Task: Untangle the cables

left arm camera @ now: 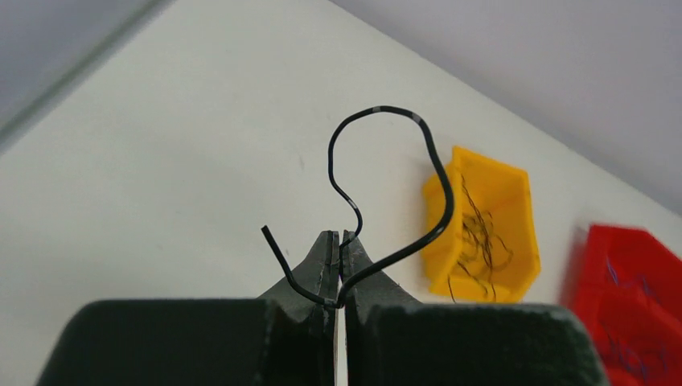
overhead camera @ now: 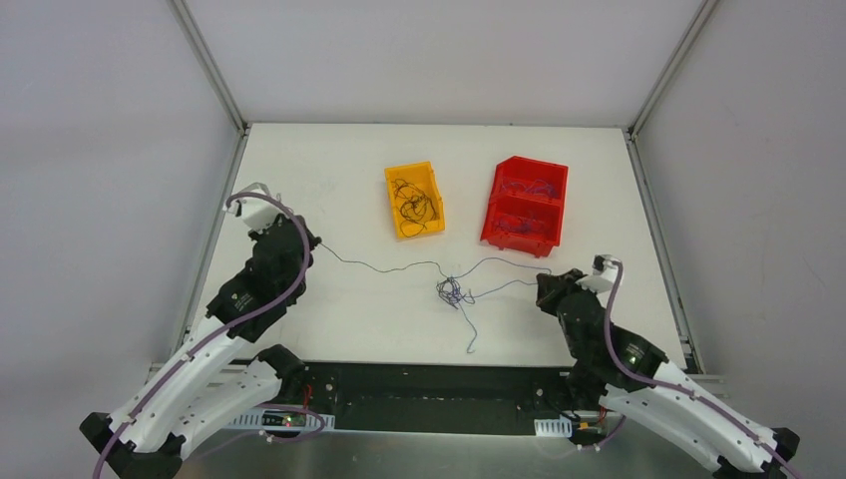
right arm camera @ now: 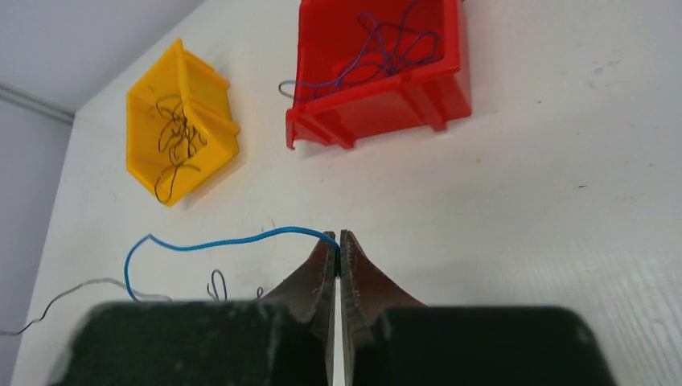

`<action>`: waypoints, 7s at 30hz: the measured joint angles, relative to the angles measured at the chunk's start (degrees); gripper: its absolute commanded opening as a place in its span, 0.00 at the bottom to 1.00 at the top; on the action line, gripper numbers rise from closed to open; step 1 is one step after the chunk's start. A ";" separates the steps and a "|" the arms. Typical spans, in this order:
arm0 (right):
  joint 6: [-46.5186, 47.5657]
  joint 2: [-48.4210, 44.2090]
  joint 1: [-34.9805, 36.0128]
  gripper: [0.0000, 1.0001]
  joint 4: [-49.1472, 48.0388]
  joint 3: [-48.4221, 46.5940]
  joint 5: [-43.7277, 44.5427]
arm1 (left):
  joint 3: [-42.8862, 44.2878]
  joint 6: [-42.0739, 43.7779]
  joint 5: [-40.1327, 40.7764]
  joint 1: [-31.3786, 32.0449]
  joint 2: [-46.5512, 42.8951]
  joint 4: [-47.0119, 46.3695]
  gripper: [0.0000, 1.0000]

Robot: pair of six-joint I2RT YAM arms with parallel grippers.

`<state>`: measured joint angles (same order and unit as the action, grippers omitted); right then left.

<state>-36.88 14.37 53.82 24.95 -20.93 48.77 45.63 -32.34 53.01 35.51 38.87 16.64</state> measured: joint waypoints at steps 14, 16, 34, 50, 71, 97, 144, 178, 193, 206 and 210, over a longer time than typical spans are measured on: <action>8.94 17.88 0.00 0.81 -6.93 -4.00 -12.74 | -2.84 -1.25 -27.26 0.00 5.92 0.26 0.00; 9.60 18.93 0.00 0.87 -7.58 -4.83 -13.75 | -2.84 -1.25 -27.69 0.00 5.70 0.26 0.00; 17.92 27.39 -0.35 0.95 -10.23 -9.07 -22.32 | -2.82 -1.27 -28.61 0.00 3.69 0.37 0.00; 19.02 47.78 -5.16 0.96 -14.73 -17.31 -38.01 | -2.82 -1.25 -28.74 0.00 3.69 1.86 0.00; 17.88 77.02 -6.62 0.70 -15.34 -33.33 -32.83 | -2.36 -1.09 -26.86 0.00 4.87 2.36 0.00; 14.36 59.19 -16.46 0.00 -13.90 -23.87 -31.06 | -1.33 -7.69 -1.20 -0.50 3.87 12.33 0.00; -9.46 20.79 -42.49 0.00 19.34 -24.68 -1.44 | 5.22 -7.19 23.23 -0.72 -16.15 20.17 0.00; 9.18 33.44 -41.27 0.00 -1.20 -14.56 -65.05 | 26.80 7.32 -19.45 -0.74 4.44 16.63 0.00; 9.99 33.09 -40.44 0.00 -5.25 -12.70 -67.47 | 39.93 9.31 -34.21 -0.74 12.61 11.04 0.00; 10.73 40.70 -40.44 0.00 -9.60 -33.33 -62.84 | 40.54 9.18 -39.60 -0.74 19.58 5.97 0.00; 11.50 47.76 -40.74 0.00 -12.83 -38.77 -61.51 | 39.65 9.14 -40.17 -0.74 19.58 5.22 0.00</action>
<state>-25.39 62.13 13.08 12.12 -59.70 -12.73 85.27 -23.20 12.84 34.76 58.46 21.87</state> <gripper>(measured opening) 0.012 0.010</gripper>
